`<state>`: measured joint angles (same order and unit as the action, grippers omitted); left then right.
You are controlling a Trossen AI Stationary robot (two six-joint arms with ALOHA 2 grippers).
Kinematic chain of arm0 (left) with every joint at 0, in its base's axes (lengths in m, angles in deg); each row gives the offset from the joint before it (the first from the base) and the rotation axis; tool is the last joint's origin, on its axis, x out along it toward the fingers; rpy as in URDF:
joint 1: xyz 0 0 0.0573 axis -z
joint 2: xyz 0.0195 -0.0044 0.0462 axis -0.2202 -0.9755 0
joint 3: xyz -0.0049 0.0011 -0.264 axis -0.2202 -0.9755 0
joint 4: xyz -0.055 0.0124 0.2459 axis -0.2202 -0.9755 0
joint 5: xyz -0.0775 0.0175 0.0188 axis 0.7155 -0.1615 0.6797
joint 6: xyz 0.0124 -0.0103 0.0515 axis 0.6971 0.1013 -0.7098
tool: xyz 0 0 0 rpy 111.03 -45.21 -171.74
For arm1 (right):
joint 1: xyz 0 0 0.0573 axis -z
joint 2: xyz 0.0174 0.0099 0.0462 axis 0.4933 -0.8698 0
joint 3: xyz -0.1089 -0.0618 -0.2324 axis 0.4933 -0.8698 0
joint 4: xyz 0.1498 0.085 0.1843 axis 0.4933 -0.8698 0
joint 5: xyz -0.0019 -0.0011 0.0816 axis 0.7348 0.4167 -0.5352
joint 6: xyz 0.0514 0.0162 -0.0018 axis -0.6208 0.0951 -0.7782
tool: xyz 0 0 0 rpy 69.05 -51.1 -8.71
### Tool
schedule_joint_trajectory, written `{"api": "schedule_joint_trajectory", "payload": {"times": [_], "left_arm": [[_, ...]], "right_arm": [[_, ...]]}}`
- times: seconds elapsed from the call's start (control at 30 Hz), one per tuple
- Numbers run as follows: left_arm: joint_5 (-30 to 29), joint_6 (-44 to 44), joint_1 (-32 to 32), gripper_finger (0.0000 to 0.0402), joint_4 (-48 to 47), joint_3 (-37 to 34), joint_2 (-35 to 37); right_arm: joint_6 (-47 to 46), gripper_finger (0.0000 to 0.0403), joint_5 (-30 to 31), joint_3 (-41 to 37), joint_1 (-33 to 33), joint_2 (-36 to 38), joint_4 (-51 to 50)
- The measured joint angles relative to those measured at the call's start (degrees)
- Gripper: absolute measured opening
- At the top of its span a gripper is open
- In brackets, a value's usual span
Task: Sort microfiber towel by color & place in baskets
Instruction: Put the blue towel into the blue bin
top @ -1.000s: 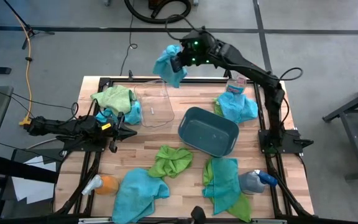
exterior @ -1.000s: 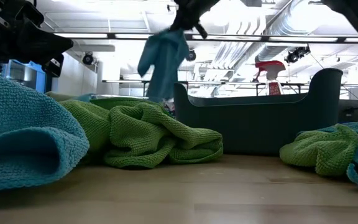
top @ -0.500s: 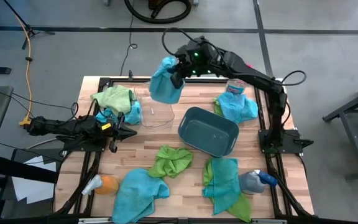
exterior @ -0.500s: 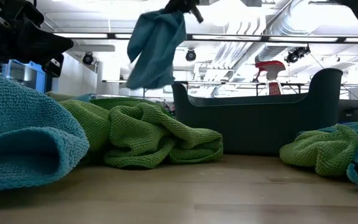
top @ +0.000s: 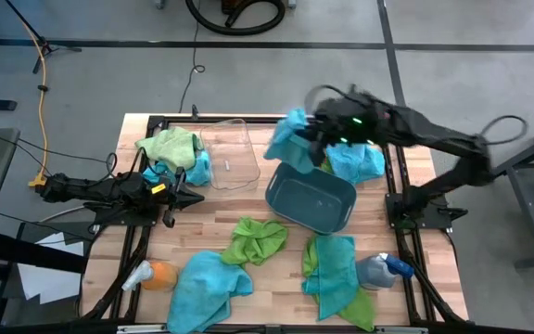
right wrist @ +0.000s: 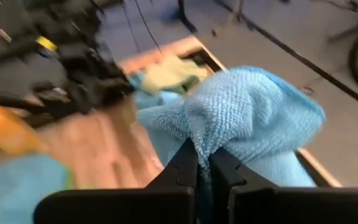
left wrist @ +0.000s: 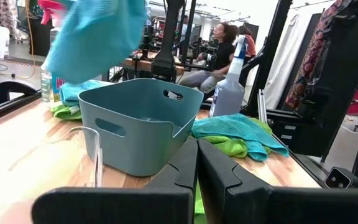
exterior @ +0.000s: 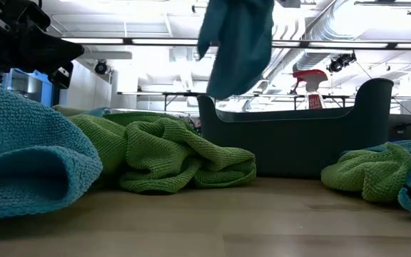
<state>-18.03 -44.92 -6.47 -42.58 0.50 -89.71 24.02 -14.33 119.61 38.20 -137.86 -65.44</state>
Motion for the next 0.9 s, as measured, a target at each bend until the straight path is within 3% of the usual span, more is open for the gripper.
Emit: {"api": "schedule_joint_trajectory", "payload": {"times": [0.17, 0.3, 0.63, 0.9], "left_arm": [[0.00, 0.00, 0.01, 0.0000, -0.01, 0.00, 0.00], [0.00, 0.00, -0.01, 0.0000, -0.01, 0.00, 0.00], [0.00, 0.00, -0.01, 0.0000, -0.01, 0.00, 0.00], [0.00, 0.00, -0.01, 0.0000, 0.01, 0.00, 0.00]], "right_arm": [[-2.90, 0.0000, -0.06, -15.50, -3.02, 13.38, 13.82], [-4.52, 0.0000, -0.13, -21.49, -3.45, 18.91, 21.03], [-5.64, 0.0000, -7.03, -21.76, -3.63, 18.23, 25.11], [-7.29, 0.0000, -7.71, -21.73, -7.41, 17.55, 21.25]]}}
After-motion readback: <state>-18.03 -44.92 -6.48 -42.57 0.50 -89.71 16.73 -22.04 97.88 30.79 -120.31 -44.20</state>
